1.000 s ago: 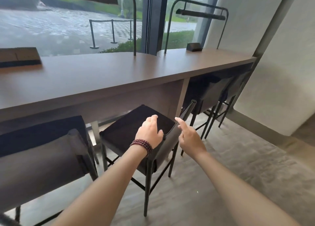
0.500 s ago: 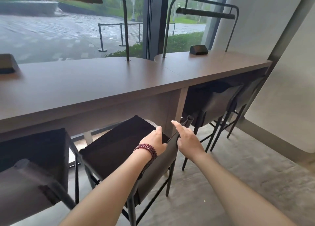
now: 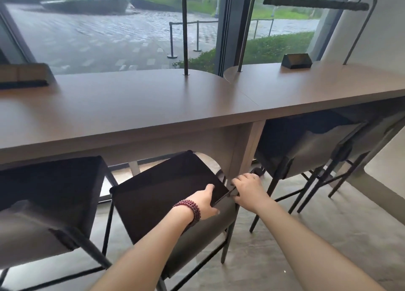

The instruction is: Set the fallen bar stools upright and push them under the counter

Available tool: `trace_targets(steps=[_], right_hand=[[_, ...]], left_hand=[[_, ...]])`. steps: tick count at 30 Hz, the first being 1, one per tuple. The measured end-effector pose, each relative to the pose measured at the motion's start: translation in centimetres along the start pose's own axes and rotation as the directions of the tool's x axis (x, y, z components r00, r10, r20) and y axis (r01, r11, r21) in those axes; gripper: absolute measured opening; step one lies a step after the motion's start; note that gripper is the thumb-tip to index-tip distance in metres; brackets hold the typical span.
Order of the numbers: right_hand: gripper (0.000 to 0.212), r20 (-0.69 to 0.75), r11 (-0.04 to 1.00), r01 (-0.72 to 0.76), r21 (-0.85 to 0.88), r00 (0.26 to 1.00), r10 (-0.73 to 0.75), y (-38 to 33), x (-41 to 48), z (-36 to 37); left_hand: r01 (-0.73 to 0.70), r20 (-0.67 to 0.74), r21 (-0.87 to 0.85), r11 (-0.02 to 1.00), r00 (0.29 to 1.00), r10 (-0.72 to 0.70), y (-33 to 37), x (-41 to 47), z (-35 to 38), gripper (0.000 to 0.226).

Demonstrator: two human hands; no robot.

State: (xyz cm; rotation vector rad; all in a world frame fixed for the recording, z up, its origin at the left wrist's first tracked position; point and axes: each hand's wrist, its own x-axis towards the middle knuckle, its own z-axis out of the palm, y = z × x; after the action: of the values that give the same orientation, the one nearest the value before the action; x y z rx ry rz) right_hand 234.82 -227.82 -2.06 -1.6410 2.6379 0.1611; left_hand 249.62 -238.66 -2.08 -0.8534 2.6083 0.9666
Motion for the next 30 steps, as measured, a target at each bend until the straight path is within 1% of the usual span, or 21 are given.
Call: trace_targets(steps=[5, 6, 8, 9, 11, 15, 18, 21, 25, 30], right_hand=[[0.049, 0.035, 0.980, 0.184, -0.074, 0.983, -0.181, 1.3, 1.4, -0.3], [0.050, 0.033, 0.973, 0.213, -0.089, 0.977, -0.211, 1.4, 1.6, -0.4], [0.048, 0.014, 0.961, 0.259, -0.102, 0.966, -0.259, 1.7, 1.9, -0.4], [0.047, -0.005, 0.958, 0.270, -0.098, 0.962, -0.272, 1.8, 2.1, -0.2], [0.047, -0.053, 0.953, 0.284, -0.100, 0.955, -0.291, 2.0, 2.2, 0.4], [0.052, -0.167, 0.956, 0.278, -0.095, 0.942, -0.291, 2.4, 2.3, 1.4], [0.055, -0.204, 0.957, 0.277, -0.092, 0.935, -0.290, 2.7, 2.5, 1.9], [0.054, -0.207, 0.949, 0.294, -0.114, 0.927, -0.312, 2.9, 3.0, 1.9], [0.052, -0.190, 0.937, 0.326, -0.129, 0.919, -0.346, 2.5, 3.9, 1.6], [0.047, -0.215, 0.932, 0.343, -0.119, 0.907, -0.362, 0.8, 5.1, 1.0]], left_hand=[[0.183, -0.040, 0.029, 0.983, 0.983, -0.181, -1.0, -1.0, 1.0, 0.073], [0.216, -0.055, 0.036, 0.976, 0.975, -0.213, -1.1, -1.4, 1.2, 0.067], [0.275, -0.107, 0.046, 0.960, 0.957, -0.269, -1.3, -2.3, 1.8, 0.047], [0.300, -0.141, 0.063, 0.952, 0.947, -0.289, -1.4, -2.9, 2.0, 0.037], [0.362, -0.206, 0.113, 0.925, 0.919, -0.335, -1.5, -4.2, 2.5, 0.028], [0.498, -0.274, 0.270, 0.824, 0.860, -0.430, -2.2, -7.3, 2.8, 0.028], [0.518, -0.362, 0.370, 0.771, 0.845, -0.394, -2.5, -8.6, 3.3, 0.030], [0.490, -0.441, 0.411, 0.768, 0.845, -0.304, -2.7, -8.6, 4.2, 0.032], [0.460, -0.466, 0.471, 0.752, 0.854, -0.231, -3.9, -8.3, 3.8, 0.026], [0.441, -0.472, 0.537, 0.720, 0.864, -0.177, -6.6, -7.9, 1.0, 0.026]])
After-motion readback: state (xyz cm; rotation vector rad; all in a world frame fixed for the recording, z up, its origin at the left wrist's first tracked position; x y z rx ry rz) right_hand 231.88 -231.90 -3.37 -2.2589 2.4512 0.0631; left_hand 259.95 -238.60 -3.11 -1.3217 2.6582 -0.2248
